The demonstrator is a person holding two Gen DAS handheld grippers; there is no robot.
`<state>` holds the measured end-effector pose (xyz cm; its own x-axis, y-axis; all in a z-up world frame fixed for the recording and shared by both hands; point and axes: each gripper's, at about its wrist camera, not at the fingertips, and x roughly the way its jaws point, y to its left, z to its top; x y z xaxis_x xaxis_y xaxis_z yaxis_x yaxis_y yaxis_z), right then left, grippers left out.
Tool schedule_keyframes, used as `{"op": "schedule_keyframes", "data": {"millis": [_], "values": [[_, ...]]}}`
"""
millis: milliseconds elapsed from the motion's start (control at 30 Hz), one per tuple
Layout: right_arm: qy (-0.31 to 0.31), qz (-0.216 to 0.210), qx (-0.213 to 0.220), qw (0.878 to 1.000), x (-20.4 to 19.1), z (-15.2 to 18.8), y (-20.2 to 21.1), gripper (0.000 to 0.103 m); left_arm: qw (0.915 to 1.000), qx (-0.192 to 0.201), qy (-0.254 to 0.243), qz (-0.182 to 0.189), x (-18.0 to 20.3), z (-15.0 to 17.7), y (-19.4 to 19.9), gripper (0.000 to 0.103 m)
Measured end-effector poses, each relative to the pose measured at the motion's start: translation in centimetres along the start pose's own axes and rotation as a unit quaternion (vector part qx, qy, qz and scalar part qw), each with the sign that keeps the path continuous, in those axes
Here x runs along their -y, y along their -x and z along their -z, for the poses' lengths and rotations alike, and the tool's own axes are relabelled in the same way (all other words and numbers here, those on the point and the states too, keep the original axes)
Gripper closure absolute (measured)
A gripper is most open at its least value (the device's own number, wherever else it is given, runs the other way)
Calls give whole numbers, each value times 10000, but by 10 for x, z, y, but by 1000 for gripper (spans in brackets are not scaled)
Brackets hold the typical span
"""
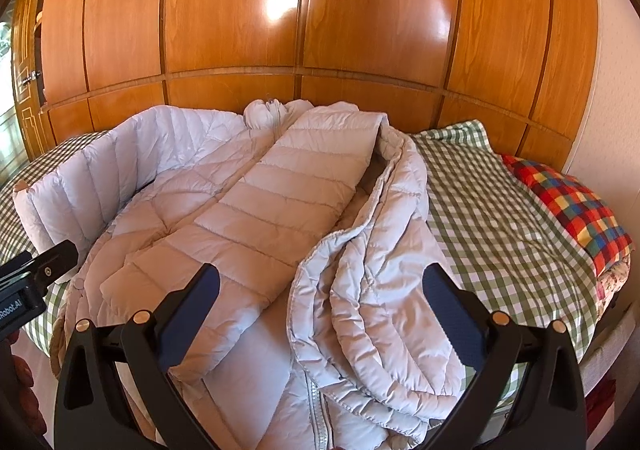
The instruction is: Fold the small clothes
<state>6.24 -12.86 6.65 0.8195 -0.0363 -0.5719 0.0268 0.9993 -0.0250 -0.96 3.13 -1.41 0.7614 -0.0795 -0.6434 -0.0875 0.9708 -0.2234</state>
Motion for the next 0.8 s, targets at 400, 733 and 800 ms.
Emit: {"op": "schedule_keyframes", "data": {"millis": [400, 733, 800], "values": [[-436, -104, -466, 9979, 75, 29, 0, 2, 9953, -866, -53, 429, -49, 16, -26, 3], [699, -270, -430, 9963, 28, 43, -3, 2, 9857, -1352, 635, 778, -80, 45, -30, 8], [1028, -199, -394, 9937, 17, 47, -6, 7, 9851, -1391, 590, 828, -76, 48, -34, 25]]}}
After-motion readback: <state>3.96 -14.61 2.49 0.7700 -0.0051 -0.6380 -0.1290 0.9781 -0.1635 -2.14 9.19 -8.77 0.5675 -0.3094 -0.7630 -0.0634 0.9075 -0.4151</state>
